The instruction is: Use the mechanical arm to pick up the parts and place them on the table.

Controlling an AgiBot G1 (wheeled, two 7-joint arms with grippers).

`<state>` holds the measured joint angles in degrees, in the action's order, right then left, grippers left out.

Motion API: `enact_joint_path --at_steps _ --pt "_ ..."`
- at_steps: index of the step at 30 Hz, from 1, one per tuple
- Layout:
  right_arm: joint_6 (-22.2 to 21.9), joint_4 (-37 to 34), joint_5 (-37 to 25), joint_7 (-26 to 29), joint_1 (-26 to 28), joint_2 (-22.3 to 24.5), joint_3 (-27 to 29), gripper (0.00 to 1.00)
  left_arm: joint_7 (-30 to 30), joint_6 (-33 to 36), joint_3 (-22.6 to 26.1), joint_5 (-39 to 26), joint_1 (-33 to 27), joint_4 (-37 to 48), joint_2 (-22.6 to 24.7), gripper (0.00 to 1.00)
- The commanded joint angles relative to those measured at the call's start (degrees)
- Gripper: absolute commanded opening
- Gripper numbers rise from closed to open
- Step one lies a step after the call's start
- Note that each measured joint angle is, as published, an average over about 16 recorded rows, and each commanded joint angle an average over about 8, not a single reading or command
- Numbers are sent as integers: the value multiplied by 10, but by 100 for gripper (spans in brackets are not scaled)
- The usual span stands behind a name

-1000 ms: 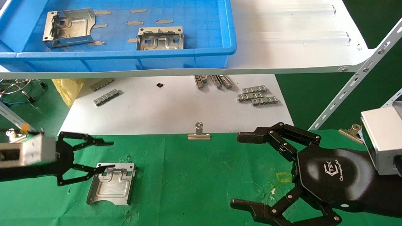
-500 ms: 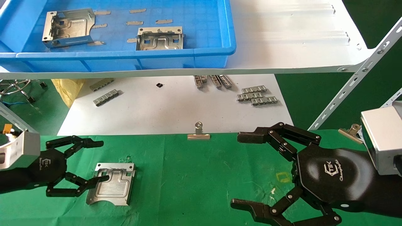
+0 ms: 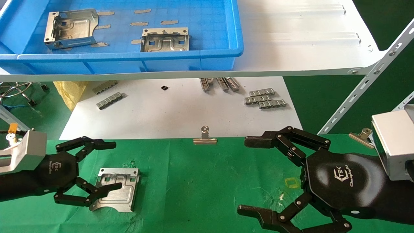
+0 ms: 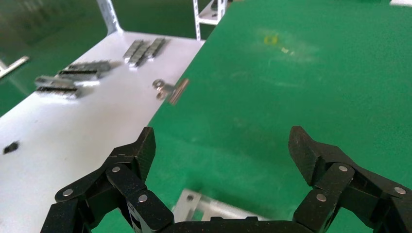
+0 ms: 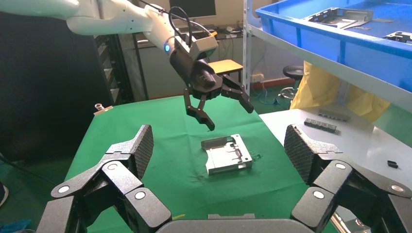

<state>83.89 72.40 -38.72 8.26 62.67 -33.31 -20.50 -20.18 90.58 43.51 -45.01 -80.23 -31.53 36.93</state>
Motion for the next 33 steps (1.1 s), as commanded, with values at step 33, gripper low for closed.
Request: enact_joint_path --at_steps 33 --pt "0 0 0 0 0 0 0 100 219 -35 -195 22 132 -298 -14 100"
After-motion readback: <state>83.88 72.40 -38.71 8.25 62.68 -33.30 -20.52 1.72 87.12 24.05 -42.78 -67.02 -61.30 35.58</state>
